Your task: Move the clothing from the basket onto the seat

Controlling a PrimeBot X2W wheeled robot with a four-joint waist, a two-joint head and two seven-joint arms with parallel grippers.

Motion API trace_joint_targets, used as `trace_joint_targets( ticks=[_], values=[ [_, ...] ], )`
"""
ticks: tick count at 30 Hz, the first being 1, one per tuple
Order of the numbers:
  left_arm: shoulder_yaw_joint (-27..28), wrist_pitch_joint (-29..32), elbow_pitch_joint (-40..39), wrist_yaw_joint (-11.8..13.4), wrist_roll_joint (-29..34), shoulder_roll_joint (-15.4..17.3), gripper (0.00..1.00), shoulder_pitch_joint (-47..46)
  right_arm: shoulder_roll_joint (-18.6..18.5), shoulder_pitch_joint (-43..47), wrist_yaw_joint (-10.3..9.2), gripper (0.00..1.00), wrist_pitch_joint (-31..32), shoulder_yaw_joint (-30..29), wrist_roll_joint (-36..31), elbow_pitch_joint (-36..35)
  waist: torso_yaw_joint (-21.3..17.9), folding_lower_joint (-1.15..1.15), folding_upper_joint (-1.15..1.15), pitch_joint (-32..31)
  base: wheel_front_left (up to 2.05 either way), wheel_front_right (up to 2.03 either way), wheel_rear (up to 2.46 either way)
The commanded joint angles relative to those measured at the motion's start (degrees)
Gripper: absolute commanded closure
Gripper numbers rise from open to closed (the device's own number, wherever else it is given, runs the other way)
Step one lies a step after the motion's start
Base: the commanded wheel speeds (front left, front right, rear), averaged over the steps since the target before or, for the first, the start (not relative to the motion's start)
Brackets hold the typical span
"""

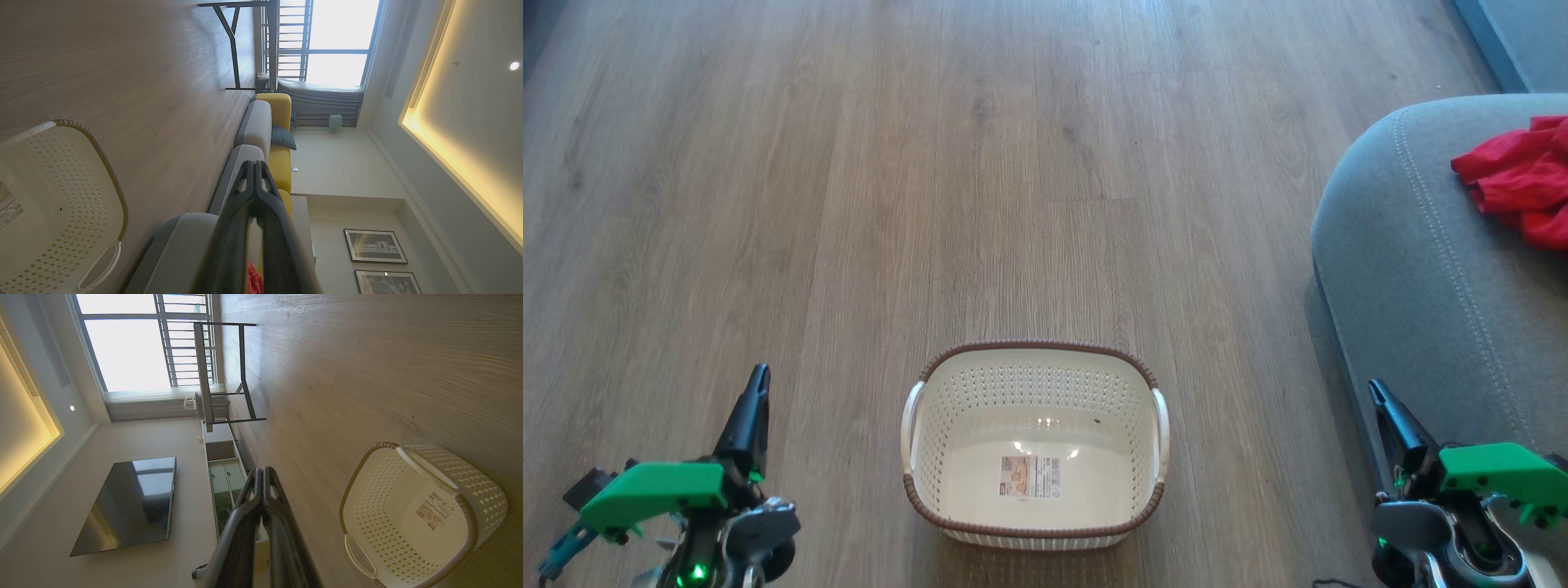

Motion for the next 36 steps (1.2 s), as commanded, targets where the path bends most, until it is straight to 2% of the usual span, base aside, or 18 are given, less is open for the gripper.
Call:
trace_joint_targets(
  ticks=[1, 36],
  values=[
    [2.03, 0.33, -1.93, -0.38, 0.05, 0.26, 1.00, -3.19, -0.67, -2.81, 0.40, 1.00, 0.42, 0.97, 0.33, -2.11, 0.00, 0.00, 0.00, 0.00, 0.00, 0.00, 0.00],
    [2.12, 0.40, -1.93, -0.38, 0.12, 0.20, 1.00, -3.20, -0.67, -2.81, 0.40, 1.00, 0.41, 0.97, 0.33, -2.11, 0.00, 0.00, 0.00, 0.00, 0.00, 0.00, 0.00]
  ],
)
